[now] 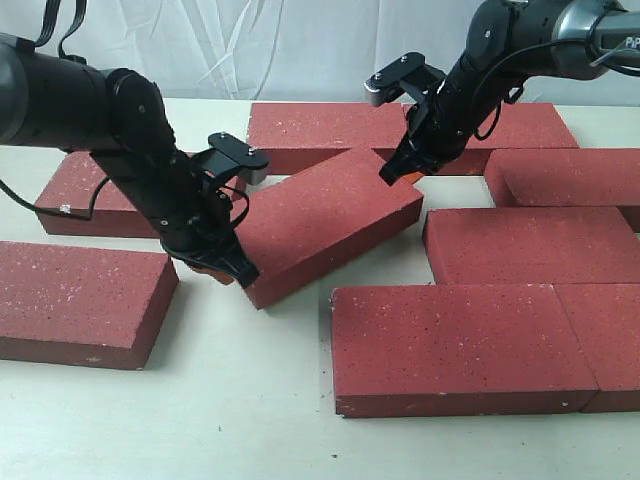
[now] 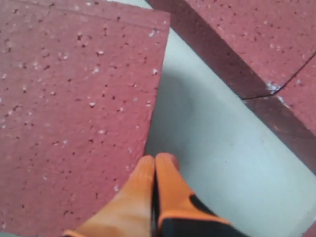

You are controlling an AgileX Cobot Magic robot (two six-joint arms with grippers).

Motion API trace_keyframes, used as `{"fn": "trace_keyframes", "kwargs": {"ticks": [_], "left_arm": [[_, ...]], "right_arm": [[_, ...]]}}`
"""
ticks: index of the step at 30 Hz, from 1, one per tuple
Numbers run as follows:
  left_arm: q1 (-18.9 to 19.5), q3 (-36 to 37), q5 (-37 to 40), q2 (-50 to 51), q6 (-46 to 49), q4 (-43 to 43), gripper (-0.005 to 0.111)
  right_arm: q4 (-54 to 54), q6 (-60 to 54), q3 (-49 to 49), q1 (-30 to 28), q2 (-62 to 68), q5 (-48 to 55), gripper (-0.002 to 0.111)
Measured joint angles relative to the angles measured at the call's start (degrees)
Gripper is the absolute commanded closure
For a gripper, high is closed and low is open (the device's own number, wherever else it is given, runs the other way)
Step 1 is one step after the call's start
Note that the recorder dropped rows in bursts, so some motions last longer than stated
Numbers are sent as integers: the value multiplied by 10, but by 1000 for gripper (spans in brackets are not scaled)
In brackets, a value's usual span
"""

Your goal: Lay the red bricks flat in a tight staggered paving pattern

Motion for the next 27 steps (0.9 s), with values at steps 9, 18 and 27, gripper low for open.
{"fn": "trace_keyframes", "kwargs": {"ticks": [9,18,27], "left_arm": [[2,-19,-34,0,0,24,107],[6,-30,-38,12,7,24,107],[20,-31,-81,47,0,43,107]], "right_arm": [[-44,34,-1,-2,-1,18,109],[-58,51,-5,-2,-4,26,109],[-28,55,-5,-6,0,27,109]]}}
